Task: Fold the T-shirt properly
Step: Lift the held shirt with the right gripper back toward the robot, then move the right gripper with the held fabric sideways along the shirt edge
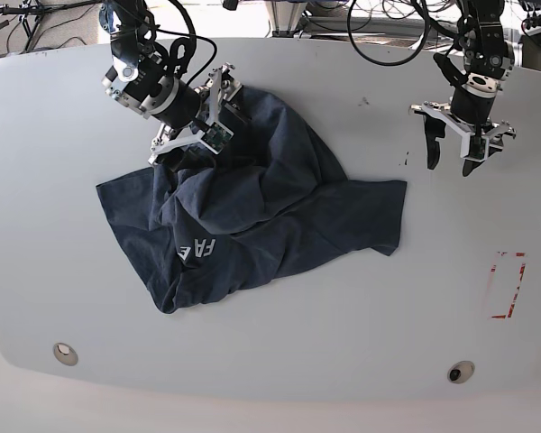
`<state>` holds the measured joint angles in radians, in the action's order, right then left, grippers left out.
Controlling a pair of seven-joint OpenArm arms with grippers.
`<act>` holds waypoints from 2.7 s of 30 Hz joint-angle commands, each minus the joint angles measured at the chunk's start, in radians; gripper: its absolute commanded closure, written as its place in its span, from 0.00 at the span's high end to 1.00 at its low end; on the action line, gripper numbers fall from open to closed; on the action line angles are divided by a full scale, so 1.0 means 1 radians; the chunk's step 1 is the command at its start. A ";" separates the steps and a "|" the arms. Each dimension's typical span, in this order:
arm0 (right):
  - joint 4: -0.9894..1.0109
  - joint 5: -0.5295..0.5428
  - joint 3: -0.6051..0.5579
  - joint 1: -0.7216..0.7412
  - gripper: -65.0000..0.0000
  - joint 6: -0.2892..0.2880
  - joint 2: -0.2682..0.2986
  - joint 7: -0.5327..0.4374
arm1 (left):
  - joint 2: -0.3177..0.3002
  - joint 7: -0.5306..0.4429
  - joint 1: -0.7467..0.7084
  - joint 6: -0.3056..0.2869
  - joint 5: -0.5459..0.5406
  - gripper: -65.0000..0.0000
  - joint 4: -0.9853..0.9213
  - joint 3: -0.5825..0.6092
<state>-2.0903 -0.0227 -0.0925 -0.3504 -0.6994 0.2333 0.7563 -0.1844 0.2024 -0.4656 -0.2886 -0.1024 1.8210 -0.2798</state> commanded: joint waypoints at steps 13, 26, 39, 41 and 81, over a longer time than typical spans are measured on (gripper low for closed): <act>0.049 -0.023 -0.011 -0.006 0.80 0.013 -0.022 -0.036 | 0.009 0.056 -0.028 0.007 0.010 0.55 0.027 -0.020; 0.049 -0.024 -0.011 0.012 0.80 0.013 -0.027 -0.034 | 0.007 0.059 -0.026 0.007 0.010 0.55 0.032 -0.022; 0.046 -0.016 0.003 -0.011 0.80 0.013 -0.030 -0.034 | 0.010 0.059 -0.025 0.005 0.007 0.55 0.032 -0.020; 0.046 -0.013 0.017 -0.020 0.80 0.013 -0.038 -0.036 | 0.012 0.059 -0.025 0.005 0.007 0.55 0.032 -0.020; 0.046 -0.013 0.251 -0.141 0.80 0.001 -0.176 -0.162 | 0.012 0.059 -0.014 0.004 0.003 0.71 0.033 -0.014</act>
<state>-2.0243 -0.0486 0.1570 -0.4950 -0.6891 0.0532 0.6144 -0.1665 0.2882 -0.4797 -0.2882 -0.0902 1.8347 -0.2909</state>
